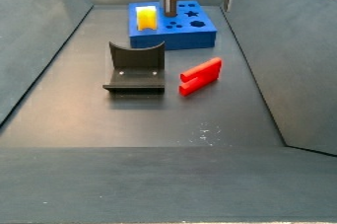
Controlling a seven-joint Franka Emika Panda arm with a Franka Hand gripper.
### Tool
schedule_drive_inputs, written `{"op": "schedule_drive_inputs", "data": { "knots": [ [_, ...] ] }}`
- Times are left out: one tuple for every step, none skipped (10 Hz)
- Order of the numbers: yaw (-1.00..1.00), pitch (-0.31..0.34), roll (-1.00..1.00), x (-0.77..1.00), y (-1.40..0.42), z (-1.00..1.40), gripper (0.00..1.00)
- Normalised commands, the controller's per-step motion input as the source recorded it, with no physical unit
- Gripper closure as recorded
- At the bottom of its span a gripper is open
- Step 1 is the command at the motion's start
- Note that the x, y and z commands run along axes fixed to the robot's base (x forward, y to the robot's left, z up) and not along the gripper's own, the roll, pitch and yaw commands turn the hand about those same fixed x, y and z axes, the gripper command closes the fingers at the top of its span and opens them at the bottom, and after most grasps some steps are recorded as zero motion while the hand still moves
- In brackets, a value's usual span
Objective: Pick up the square-circle object. Move up. Place the square-circle object on the fixture. Regrasp the square-circle object. Move to above the board. Insert the square-circle object.
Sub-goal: Pick up the square-circle object.
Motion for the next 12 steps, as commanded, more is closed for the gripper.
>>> {"op": "schedule_drive_inputs", "data": {
  "knots": [
    [0.00, 0.000, -0.01, 0.00, 0.00, 0.00, 0.00],
    [0.00, 0.000, -0.02, 0.00, 0.00, 0.00, 0.00],
    [0.00, -0.026, -0.03, 0.00, 0.00, 0.00, 0.00],
    [-0.20, 0.000, 0.01, -0.37, 0.00, -0.03, 0.00],
    [0.00, -0.004, 0.00, 0.00, -0.03, 0.00, 0.00],
    [-0.59, 0.000, -0.06, 0.00, -0.18, -0.13, 0.00],
    [-0.97, -0.044, -0.09, 0.00, -0.09, -0.17, 0.00],
    [-1.00, -0.059, -0.09, 0.00, -0.05, -0.20, 0.00],
    [-0.99, -0.064, -0.10, 0.00, -0.05, -0.21, 0.00],
    [-0.99, -0.069, -0.10, 0.00, -0.05, -0.21, 0.00],
    [-0.99, -0.077, -0.10, 0.00, -0.06, -0.22, 0.00],
    [-0.97, -0.126, -0.11, 0.00, -0.06, -0.27, 0.00]
  ]
}}
